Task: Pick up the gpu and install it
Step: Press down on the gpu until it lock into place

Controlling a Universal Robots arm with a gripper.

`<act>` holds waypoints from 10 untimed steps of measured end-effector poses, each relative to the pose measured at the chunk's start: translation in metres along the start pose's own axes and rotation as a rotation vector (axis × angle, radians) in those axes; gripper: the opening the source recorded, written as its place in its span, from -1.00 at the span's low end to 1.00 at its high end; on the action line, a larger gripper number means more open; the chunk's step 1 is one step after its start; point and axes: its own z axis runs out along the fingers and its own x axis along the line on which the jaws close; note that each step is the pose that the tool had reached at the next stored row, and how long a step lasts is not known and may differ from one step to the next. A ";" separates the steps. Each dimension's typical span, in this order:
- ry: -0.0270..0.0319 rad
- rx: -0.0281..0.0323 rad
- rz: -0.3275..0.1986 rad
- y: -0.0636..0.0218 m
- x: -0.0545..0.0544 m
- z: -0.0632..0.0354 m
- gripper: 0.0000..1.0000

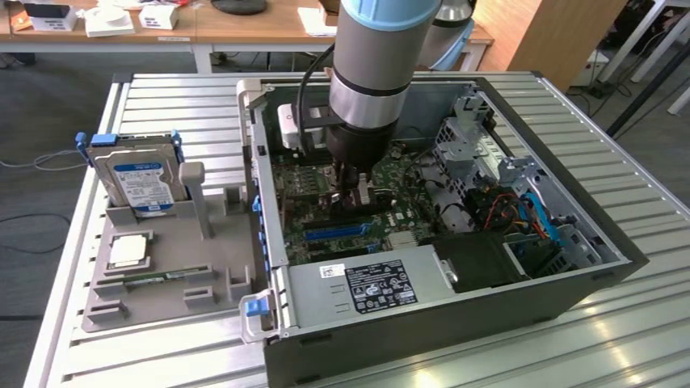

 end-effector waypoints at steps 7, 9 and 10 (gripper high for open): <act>0.0000 0.0000 0.000 0.0000 0.000 0.0000 -0.46; 0.0000 0.0000 0.000 0.0000 0.000 0.0000 -0.46; 0.0000 -0.0001 0.000 0.0000 0.000 0.0000 -0.46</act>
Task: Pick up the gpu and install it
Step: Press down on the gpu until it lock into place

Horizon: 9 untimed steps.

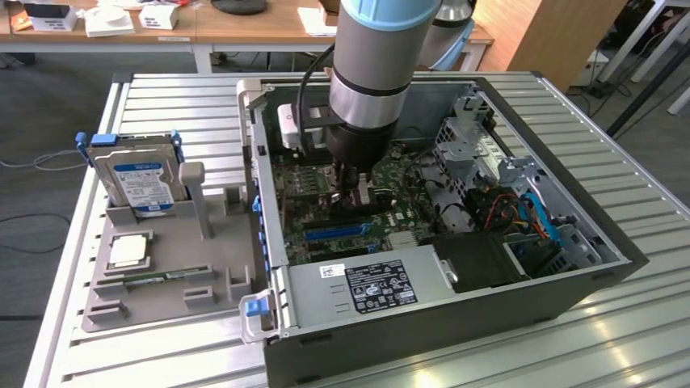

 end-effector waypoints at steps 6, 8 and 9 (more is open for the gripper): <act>0.0034 -0.0041 0.004 0.0012 0.000 -0.0018 -0.46; 0.0042 -0.0051 0.005 0.0014 0.000 -0.0022 -0.46; 0.0044 -0.0053 0.005 0.0015 0.000 -0.0023 -0.46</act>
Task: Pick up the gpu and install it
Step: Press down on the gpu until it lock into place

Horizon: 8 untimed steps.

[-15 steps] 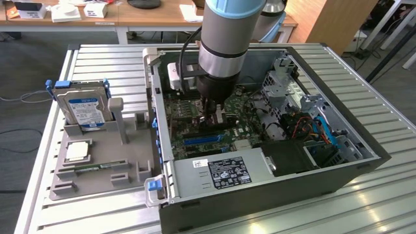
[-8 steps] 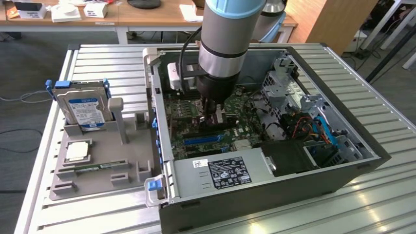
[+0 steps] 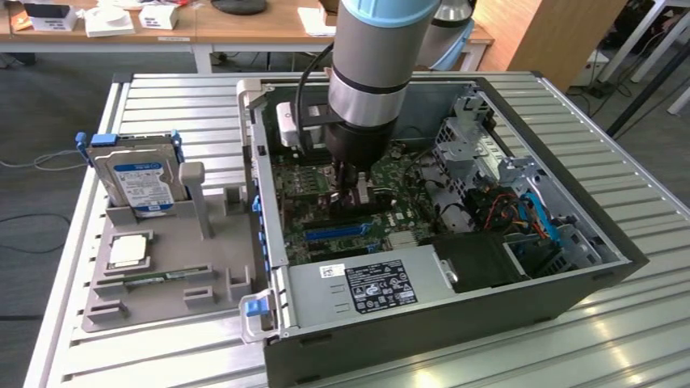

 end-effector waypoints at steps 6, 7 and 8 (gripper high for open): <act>-0.0005 0.0009 -0.001 -0.0002 0.000 0.0003 -0.46; -0.0005 0.0009 -0.001 -0.0002 0.000 0.0003 -0.46; -0.0005 0.0009 -0.001 -0.0002 0.000 0.0003 -0.46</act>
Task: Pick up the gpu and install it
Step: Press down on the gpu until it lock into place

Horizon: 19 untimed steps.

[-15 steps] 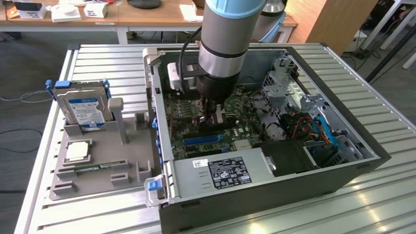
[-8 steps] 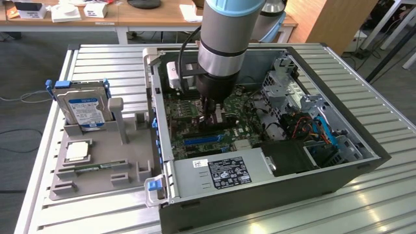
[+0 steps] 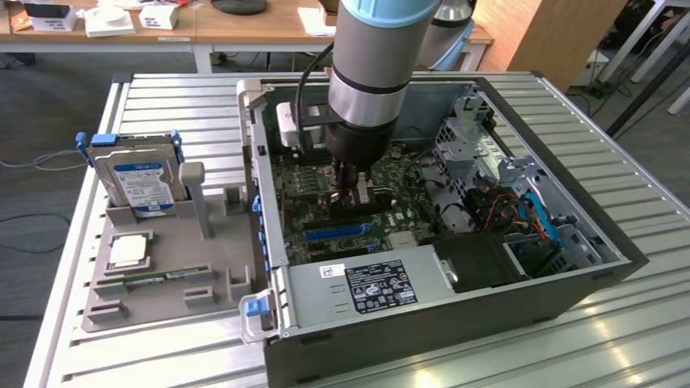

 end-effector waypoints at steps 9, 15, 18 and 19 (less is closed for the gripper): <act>0.0000 0.0000 0.000 0.0000 0.000 0.0000 -0.46; 0.0000 0.0000 0.000 0.0000 0.000 0.0000 -0.46; 0.0000 0.0001 0.000 0.0000 0.000 0.0000 -0.46; 0.0000 0.0000 0.000 0.0000 0.000 0.0000 -0.46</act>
